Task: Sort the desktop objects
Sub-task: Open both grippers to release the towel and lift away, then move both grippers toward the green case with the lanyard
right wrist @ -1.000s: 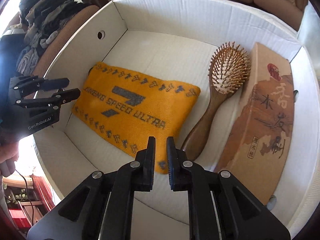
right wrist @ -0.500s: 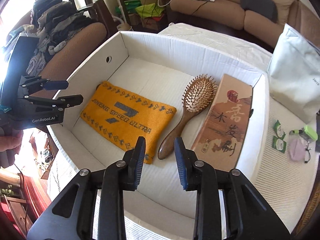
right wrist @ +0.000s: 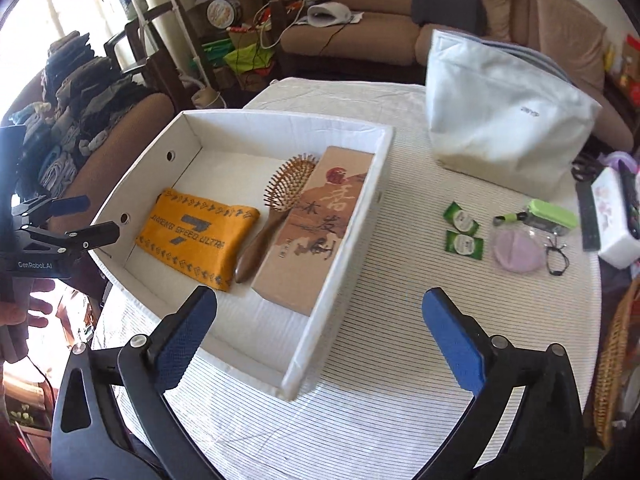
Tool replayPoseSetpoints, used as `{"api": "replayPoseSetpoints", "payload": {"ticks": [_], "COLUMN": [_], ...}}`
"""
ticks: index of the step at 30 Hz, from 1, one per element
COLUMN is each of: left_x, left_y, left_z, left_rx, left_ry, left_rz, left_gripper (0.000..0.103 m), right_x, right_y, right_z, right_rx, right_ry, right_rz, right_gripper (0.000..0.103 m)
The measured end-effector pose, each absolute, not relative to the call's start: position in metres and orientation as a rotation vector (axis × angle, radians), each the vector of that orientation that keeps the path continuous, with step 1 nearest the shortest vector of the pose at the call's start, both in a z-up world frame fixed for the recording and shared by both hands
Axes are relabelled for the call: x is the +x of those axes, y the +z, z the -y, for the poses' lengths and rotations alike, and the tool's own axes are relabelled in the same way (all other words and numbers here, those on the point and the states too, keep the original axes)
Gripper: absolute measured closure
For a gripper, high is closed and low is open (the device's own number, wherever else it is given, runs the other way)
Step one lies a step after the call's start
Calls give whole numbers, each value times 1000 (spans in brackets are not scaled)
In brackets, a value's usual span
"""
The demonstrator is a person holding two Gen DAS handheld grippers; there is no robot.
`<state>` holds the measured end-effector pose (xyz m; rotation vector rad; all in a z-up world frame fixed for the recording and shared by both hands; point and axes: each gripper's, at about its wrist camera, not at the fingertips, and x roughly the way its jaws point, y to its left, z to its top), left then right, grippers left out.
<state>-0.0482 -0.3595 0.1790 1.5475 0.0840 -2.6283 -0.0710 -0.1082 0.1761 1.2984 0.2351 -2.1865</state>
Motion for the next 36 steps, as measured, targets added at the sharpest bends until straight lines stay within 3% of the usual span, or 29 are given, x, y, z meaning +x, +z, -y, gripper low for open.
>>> {"api": "replayPoseSetpoints", "payload": {"ticks": [9,22,36], "left_x": [-41,-56,-134], "left_y": [198,188,101], "left_z": [268,146,62], "left_rx": [1502,1469,1592], "left_ry": [-2706,-2850,-2904], "left_rz": [-53,-192,-216], "left_gripper": [0,0,0], "right_x": [-69,-93,-158], "right_y": [181,170,98], "right_z": [24,-91,-160], "right_rx": [1292,1320,1294], "right_ry": [-2273,-2369,-2503], "right_rz": [-186,-77,-40], "right_gripper": [0,0,2]}}
